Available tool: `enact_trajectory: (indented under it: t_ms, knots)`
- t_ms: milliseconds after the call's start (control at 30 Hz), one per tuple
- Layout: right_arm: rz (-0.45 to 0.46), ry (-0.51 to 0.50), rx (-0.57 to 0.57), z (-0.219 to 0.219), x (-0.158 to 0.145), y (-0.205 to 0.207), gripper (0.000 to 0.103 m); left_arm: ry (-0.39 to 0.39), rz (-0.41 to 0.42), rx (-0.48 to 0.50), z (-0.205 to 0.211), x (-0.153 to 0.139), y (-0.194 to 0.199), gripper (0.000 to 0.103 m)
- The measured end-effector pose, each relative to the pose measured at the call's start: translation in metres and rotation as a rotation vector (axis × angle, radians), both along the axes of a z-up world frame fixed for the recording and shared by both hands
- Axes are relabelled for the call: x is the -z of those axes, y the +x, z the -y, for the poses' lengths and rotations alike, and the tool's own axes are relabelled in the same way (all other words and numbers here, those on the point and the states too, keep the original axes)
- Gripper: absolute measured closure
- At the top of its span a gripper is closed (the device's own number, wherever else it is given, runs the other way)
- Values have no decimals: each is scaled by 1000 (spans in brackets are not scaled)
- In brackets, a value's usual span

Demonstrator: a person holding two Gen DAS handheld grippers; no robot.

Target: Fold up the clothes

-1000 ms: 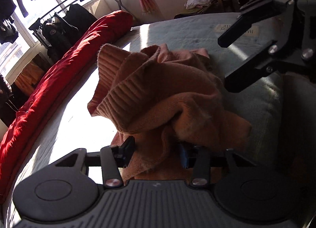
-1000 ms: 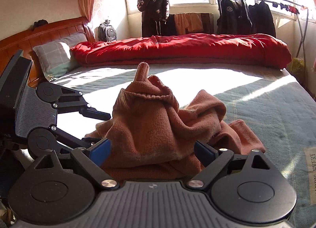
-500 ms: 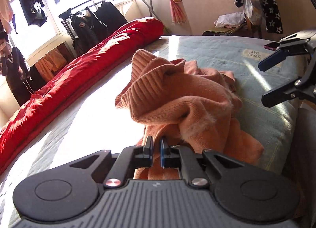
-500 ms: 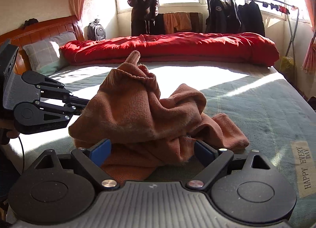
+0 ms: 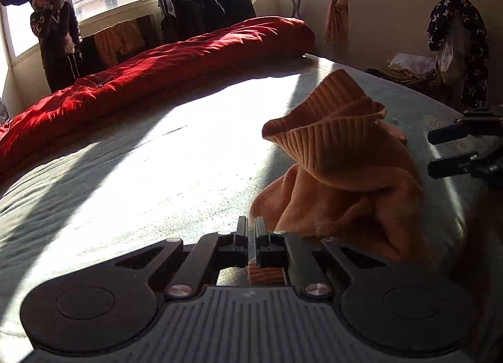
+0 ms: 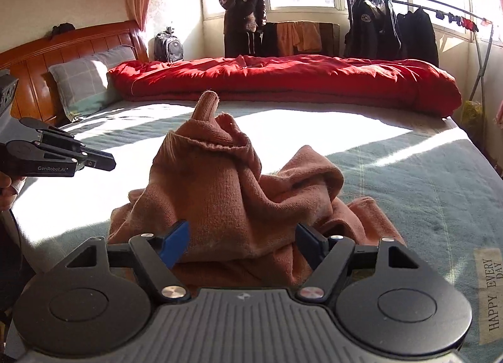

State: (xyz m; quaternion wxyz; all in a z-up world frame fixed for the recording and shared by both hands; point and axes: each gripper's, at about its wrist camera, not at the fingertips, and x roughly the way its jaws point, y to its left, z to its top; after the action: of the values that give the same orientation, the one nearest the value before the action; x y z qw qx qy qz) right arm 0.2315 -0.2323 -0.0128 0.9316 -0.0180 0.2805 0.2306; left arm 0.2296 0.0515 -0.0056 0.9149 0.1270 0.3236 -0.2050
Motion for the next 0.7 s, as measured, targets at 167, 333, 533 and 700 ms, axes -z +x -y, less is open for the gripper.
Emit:
enact_trajectory:
  t_ms: [167, 333, 533, 700]
  knots:
    - [45, -12, -44, -17, -11, 25, 26, -49, -38, 71, 11, 6, -7, 82]
    - [26, -8, -118, -30, -7, 69, 16, -74, -46, 105, 14, 7, -10, 67]
    - [-56, 2, -233, -42, -1, 93, 53, -78, -44, 117, 6, 12, -11, 60]
    - [-11, -88, -217, -50, -17, 107, 58, -80, -23, 89, -2, 14, -2, 59]
